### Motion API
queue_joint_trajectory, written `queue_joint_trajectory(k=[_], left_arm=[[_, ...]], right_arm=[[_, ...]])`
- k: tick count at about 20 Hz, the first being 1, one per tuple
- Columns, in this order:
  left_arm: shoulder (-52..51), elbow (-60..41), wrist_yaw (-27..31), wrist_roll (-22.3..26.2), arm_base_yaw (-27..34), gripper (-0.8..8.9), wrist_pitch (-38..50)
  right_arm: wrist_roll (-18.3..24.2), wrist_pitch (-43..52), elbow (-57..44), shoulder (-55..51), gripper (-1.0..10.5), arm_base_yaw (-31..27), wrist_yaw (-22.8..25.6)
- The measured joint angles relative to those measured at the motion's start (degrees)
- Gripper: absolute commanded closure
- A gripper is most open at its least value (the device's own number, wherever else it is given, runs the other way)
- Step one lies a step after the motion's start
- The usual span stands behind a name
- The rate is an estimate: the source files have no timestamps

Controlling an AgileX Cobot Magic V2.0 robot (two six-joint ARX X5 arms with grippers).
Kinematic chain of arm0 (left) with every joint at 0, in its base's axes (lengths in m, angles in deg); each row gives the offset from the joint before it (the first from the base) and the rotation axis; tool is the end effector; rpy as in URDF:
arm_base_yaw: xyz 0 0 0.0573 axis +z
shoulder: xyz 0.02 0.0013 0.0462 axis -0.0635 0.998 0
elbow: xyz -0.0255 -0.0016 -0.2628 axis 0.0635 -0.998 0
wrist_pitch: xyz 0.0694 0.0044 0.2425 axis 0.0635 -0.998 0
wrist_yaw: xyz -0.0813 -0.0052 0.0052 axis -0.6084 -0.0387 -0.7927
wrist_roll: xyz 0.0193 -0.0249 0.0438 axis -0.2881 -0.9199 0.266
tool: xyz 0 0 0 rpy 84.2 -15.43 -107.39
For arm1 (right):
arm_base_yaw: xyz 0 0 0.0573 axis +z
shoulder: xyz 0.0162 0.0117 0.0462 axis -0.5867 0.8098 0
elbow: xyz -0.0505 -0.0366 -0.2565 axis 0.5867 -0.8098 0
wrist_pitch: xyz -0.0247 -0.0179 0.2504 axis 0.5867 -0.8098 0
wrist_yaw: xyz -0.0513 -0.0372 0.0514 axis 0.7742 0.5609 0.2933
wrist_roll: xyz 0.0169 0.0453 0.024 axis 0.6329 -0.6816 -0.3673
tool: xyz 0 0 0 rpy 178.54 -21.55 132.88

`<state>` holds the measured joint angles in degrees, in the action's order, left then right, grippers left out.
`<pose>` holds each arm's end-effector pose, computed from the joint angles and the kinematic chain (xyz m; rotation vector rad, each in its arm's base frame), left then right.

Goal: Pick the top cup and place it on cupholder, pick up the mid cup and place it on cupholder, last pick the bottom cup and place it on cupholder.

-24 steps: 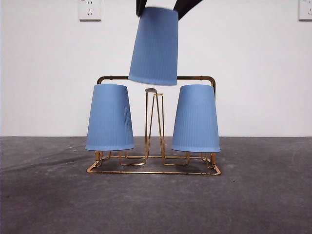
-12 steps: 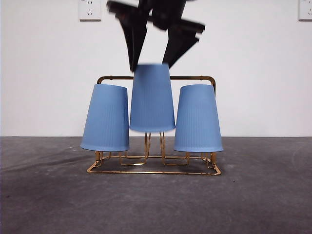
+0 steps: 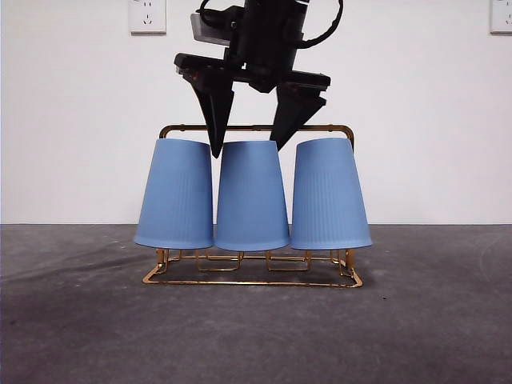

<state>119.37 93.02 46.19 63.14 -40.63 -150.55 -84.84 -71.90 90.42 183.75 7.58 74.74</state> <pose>0.0363 -0.0385 0.3872 0.1349 0.5996 -0.9397 0.2939 0.2737 0.2893 -0.2582 0.9794 0.4740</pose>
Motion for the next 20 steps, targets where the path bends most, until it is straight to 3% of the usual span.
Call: queue_joint_trajectory(k=[5,11,16,20], left_arm=[[0.00,0.00,0.00,0.02,0.00,3.42,0.02],[-0.02,-0.42,0.00,0.02,0.00,3.45,0.90],[0.00,-3.67,0.00,-1.01,0.00,3.46,5.25],[0.00,-5.90,0.44,-5.77,0.00,3.46,12.63]], right_arm=[[0.74,-3.87,2.64,-1.16,5.1,-0.02,0.00],[2.97,-14.08,3.37,-16.11,5.1,1.92,-0.26],[4.17,-12.57,-12.76,-28.61,5.1,2.29,-0.31],[4.48,-9.25,-27.28,-44.57,5.1,1.90,-2.27]])
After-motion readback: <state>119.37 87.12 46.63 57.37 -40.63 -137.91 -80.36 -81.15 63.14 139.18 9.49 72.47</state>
